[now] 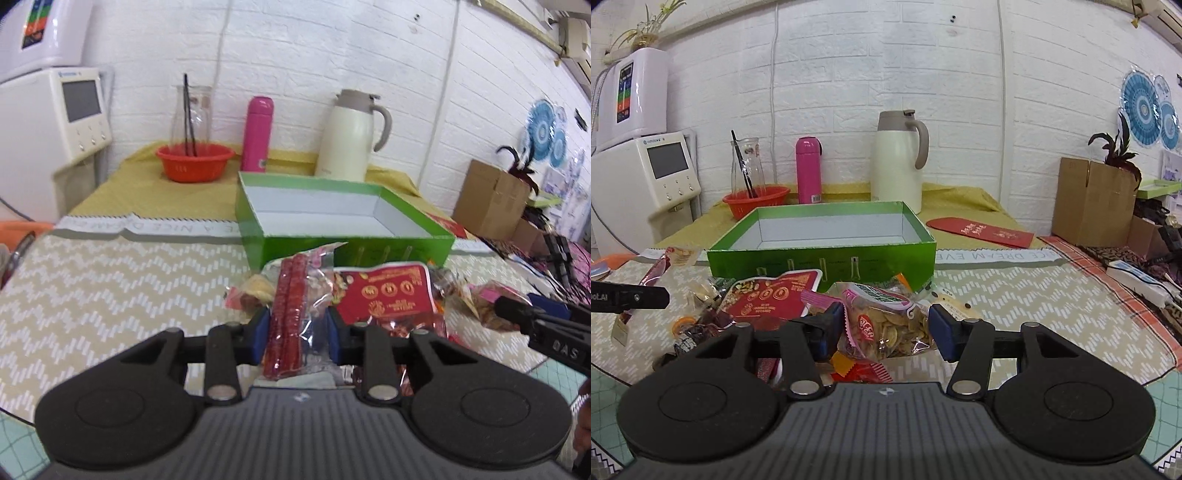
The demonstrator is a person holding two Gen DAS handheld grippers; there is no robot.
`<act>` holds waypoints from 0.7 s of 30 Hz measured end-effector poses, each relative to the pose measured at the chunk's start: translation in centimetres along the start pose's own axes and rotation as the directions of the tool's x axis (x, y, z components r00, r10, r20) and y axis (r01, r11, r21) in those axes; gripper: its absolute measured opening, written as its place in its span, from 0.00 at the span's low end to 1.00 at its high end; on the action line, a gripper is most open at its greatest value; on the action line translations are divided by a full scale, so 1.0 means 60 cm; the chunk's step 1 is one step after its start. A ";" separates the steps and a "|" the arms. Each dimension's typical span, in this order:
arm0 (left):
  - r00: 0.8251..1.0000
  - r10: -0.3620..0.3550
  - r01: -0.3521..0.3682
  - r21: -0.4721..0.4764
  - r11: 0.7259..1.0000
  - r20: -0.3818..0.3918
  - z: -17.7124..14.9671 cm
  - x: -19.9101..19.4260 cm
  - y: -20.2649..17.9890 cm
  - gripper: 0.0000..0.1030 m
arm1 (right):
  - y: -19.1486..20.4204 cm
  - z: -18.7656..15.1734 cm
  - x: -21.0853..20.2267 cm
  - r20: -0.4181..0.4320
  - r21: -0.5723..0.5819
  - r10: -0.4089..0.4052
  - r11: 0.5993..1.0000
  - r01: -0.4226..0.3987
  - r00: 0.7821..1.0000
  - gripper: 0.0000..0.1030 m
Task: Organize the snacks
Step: 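Grasp red sausage sticks with left gripper while right grasps a cookie pack, drop both into box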
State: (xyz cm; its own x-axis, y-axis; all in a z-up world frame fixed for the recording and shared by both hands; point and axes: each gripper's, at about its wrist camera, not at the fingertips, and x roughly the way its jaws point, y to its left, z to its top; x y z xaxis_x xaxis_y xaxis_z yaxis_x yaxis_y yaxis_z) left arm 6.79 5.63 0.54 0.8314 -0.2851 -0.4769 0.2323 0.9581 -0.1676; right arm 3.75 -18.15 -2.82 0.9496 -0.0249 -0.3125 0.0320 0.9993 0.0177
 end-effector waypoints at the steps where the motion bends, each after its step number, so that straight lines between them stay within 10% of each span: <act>1: 1.000 0.007 -0.007 -0.005 1.000 0.009 0.004 -0.004 -0.006 0.28 | 0.003 0.003 -0.005 0.010 -0.003 0.012 1.000 -0.012 1.000 0.84; 9: 0.996 0.005 -0.008 0.036 0.999 0.090 0.051 -0.006 -0.057 0.28 | 0.013 0.048 -0.013 0.070 -0.021 0.136 0.991 -0.135 0.988 0.83; 21: 0.991 0.031 -0.042 0.080 0.996 0.129 0.120 0.089 -0.066 0.28 | -0.021 0.095 0.061 0.124 -0.045 0.106 0.994 -0.101 0.987 0.83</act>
State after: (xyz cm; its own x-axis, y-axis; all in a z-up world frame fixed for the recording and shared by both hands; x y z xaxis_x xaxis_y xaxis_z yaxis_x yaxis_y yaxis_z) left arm 13.96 0.52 4.85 0.8963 -0.2492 -0.3668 0.2374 0.9683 -0.0777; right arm 8.94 -19.65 1.43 0.9790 0.0779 -0.1884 -0.0781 0.9969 0.0065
